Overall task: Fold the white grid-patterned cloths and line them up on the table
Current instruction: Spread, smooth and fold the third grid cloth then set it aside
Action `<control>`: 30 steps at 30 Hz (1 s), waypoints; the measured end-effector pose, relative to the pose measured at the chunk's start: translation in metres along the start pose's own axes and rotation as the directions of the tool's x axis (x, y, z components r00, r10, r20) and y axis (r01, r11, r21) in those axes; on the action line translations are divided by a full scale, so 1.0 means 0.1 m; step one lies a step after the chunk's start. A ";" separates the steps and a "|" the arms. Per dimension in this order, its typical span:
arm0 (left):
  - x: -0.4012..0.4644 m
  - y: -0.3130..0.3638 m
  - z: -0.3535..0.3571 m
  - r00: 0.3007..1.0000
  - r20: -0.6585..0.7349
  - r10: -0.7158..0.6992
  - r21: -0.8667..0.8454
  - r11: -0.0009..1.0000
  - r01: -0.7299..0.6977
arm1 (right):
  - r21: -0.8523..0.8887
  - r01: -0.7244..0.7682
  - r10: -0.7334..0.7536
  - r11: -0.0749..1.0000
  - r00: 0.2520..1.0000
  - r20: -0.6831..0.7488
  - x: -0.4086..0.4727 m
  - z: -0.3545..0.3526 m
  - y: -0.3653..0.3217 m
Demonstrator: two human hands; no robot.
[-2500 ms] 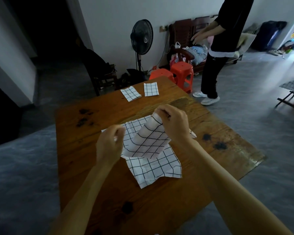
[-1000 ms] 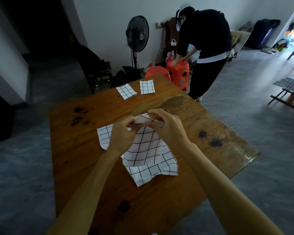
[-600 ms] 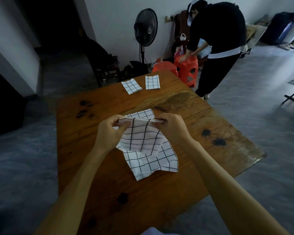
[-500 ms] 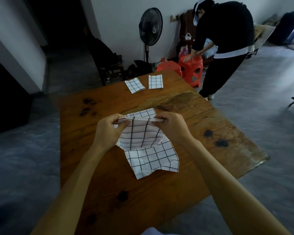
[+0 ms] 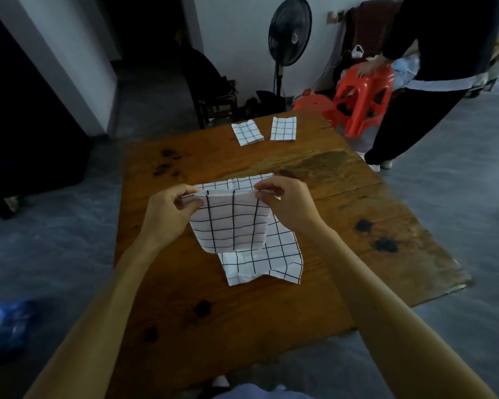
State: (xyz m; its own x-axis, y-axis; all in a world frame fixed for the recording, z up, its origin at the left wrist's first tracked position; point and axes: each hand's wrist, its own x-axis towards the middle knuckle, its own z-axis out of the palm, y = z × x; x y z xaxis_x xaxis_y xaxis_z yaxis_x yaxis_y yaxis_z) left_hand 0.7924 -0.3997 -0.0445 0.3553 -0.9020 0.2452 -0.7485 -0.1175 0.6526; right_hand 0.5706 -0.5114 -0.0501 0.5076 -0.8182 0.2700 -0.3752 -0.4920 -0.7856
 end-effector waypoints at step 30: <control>0.25 -2.58 0.43 0.786 0.287 -0.547 -0.036 0.814 0.580 | -0.113 -0.337 0.355 0.935 0.870 0.343 1.08 2.66 0.81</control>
State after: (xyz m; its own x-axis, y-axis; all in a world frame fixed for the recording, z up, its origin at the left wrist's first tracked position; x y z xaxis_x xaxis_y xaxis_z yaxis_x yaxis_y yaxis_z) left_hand 0.9707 -0.4094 -0.2376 0.5280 -0.7641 -0.3706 -0.3829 -0.6037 0.6992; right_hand 0.8018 -0.5607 -0.2327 0.5747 -0.7839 -0.2351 -0.6094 -0.2182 -0.7623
